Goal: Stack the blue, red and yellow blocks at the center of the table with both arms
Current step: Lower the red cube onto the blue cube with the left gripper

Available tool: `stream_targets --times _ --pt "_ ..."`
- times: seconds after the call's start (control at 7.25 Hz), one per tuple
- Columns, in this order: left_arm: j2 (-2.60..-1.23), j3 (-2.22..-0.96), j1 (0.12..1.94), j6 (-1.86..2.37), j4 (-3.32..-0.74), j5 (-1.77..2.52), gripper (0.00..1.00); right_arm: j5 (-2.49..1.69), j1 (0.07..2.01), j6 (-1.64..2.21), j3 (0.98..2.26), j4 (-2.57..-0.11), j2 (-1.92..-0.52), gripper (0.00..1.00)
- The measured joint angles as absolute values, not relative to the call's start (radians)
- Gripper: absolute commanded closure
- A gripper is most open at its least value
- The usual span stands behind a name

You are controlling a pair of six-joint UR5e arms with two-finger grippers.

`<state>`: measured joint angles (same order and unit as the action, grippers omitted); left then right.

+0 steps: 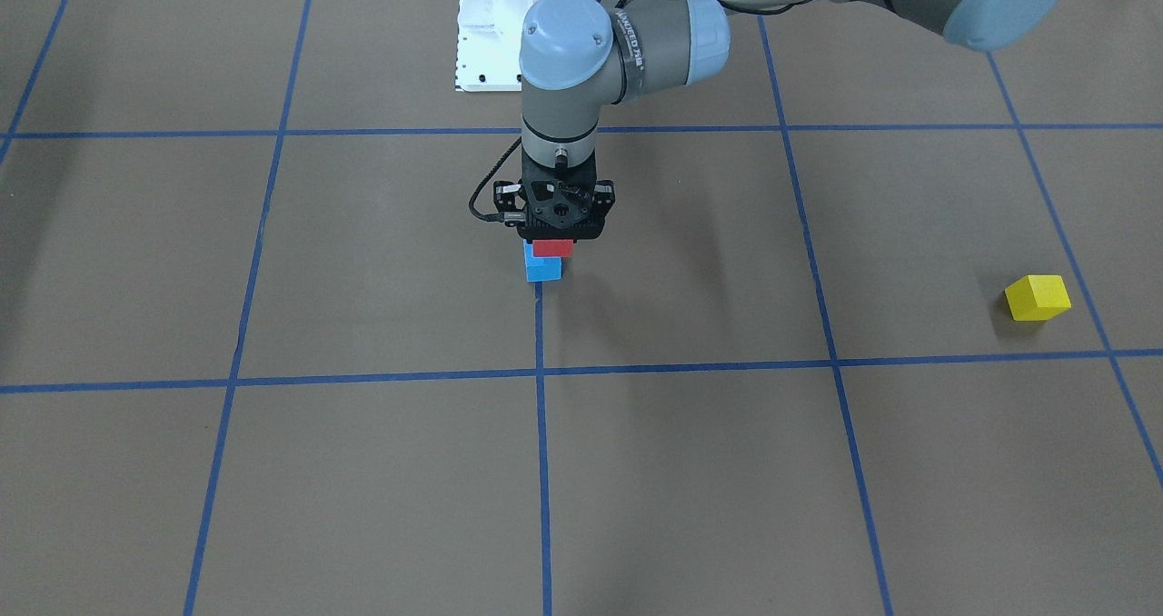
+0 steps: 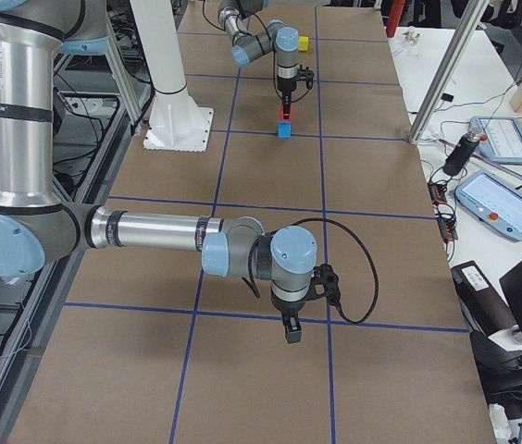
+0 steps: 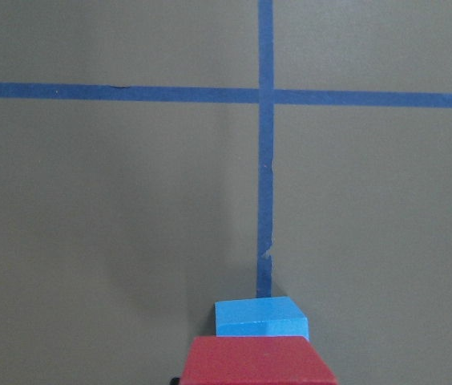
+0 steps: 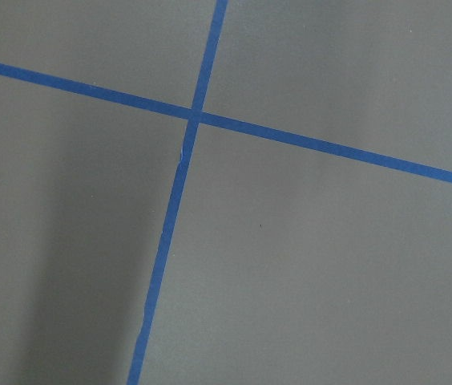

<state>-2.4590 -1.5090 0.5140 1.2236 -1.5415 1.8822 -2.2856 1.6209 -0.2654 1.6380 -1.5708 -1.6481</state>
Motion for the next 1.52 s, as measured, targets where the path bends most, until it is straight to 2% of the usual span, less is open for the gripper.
stream_targets --times 0.41,0.69,1.1,1.52 --pt "-2.469 -1.496 0.502 1.217 -1.545 1.859 0.97 -2.286 1.62 -0.265 1.638 -1.571 -1.646 0.01" --pt "-2.475 -1.486 0.502 1.216 -1.545 1.857 0.88 -2.286 1.62 -0.265 1.638 -1.571 -1.646 0.01" --pt "-2.476 -1.472 0.5 1.215 -1.546 1.857 0.62 -2.286 1.621 -0.264 1.64 -1.571 -1.646 0.01" --pt "-2.478 -1.469 0.496 1.216 -1.545 1.856 0.6 -2.286 1.621 -0.264 1.64 -1.571 -1.646 0.01"
